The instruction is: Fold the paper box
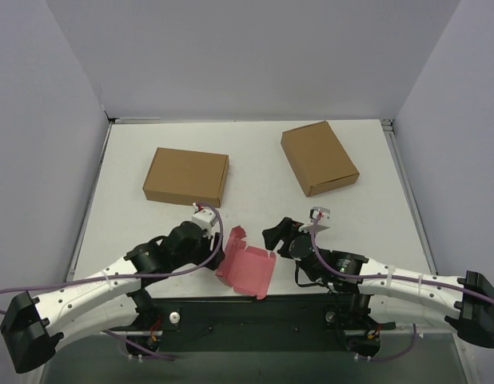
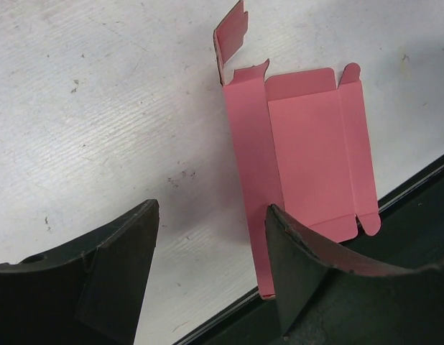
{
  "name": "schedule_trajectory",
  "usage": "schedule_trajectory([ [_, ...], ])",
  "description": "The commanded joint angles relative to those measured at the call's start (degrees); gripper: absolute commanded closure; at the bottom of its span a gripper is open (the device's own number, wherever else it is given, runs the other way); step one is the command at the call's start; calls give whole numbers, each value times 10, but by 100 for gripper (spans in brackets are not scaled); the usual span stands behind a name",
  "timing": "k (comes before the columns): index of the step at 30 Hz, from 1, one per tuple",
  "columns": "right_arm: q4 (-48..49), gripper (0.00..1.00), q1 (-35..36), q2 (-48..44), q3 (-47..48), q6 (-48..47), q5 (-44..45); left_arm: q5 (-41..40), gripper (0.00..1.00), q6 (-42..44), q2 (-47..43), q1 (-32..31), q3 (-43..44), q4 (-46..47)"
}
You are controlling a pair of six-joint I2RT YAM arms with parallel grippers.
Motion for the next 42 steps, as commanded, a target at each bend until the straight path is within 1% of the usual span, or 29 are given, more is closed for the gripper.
schedule_trajectory([
  [1, -38, 34, -3, -47, 4, -33, 14, -8, 29, 15, 22, -14, 39, -19],
  [4, -51, 33, -3, -67, -4, -32, 13, -15, 29, 19, 54, -27, 52, -36],
  [5, -51, 33, -2, -70, -5, -33, 11, -30, 29, 19, 67, -31, 62, -51],
  [8, -52, 33, -2, -77, -4, -47, 2, -58, 29, 22, 83, -45, 82, -78],
  [11, -65, 33, -1, -76, 5, -59, -5, -62, 29, 27, 88, -53, 87, -82],
  [15, -77, 33, 1, -77, 5, -65, -7, -52, 29, 25, 89, -53, 95, -79],
  [20, -85, 33, 1, -83, -1, -65, -14, -52, 29, -12, 57, -53, 103, -66],
  [25, -87, 32, 2, -80, -1, -68, -15, 8, 29, -54, 55, -53, 95, -13],
  [27, -89, 32, 2, -80, 1, -70, -19, 18, 29, -59, 66, -53, 95, -9],
  [31, -90, 32, 3, -82, -1, -70, -21, 9, 28, -54, 101, -54, 102, -24],
  [37, -93, 31, 6, -88, -4, -67, -19, 13, 28, -26, 158, -54, 125, -17],
  [40, -93, 32, 7, -92, -8, -67, -13, 28, 31, -4, 174, -54, 135, -10],
  [41, -108, 32, 7, -93, -8, -67, -12, 35, 33, 3, 180, -54, 136, -7],
  [42, -109, 32, 8, -94, -8, -70, -10, 48, 40, 24, 181, -54, 137, -2],
])
